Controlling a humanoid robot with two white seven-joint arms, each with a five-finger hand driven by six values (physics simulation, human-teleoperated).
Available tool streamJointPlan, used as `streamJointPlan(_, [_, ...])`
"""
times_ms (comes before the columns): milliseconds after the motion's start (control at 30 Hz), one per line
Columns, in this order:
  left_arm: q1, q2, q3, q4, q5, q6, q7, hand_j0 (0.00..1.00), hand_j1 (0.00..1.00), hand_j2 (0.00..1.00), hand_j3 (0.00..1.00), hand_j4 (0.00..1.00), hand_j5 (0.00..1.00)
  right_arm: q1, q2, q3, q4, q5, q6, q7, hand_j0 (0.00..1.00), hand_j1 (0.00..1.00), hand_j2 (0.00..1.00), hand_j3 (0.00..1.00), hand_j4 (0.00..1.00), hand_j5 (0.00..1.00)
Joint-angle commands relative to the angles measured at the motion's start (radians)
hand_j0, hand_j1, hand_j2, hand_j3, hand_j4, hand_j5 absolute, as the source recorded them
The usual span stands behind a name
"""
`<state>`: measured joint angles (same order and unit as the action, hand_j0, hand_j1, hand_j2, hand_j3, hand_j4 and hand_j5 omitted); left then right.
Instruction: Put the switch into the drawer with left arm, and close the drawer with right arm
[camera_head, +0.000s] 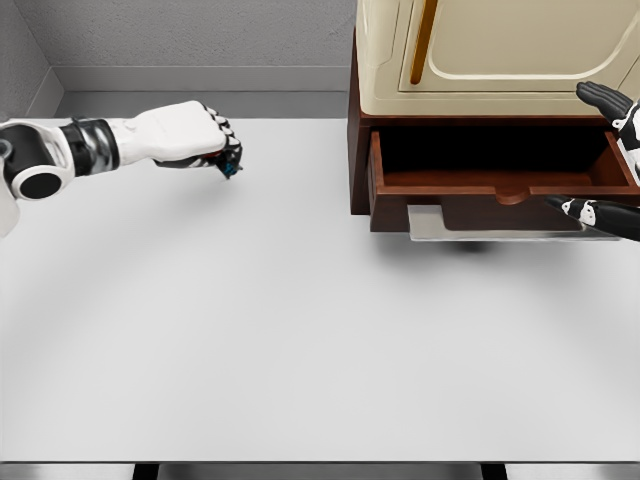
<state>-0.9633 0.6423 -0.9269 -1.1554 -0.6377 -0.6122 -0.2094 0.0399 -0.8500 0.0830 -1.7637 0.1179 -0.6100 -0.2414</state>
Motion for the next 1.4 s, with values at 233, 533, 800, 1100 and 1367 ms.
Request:
streamJointPlan(233, [0.002,0.007,0.002,-0.13,0.006,0.001,0.001,0.48,0.48,0.48,0.48,0.48,0.48,0.0,-0.001,0.0,0.0,-0.004,-0.001,-0.001,1.0,1.0,1.0,1.0,1.0,1.0])
streamJointPlan(533, [0.002,0.005,-0.004,-0.221,0.006,0.001,-0.001,0.48,0.48,0.48,0.48,0.48,0.48,0.0,-0.001,0.0,0.0,-0.004,-0.001,-0.001,1.0,1.0,1.0,1.0,1.0,1.0])
streamJointPlan(800, [-0.002,0.003,-0.006,-0.274,0.006,0.001,-0.001,0.48,0.48,0.48,0.48,0.48,0.48,0.0,-0.001,0.0,0.0,-0.004,-0.001,-0.001,1.0,1.0,1.0,1.0,1.0,1.0])
streamJointPlan(1100, [-0.028,-0.01,-0.006,-0.277,0.006,0.001,-0.001,0.48,0.48,0.48,0.48,0.48,0.48,0.0,0.0,0.0,0.0,-0.006,-0.001,-0.001,1.0,1.0,1.0,1.0,1.0,1.0])
streamJointPlan(1367, [-0.064,-0.053,-0.029,-0.306,0.006,0.001,-0.001,0.48,0.48,0.48,0.48,0.48,0.48,0.0,-0.001,0.0,0.0,-0.006,-0.001,-0.001,1.0,1.0,1.0,1.0,1.0,1.0])
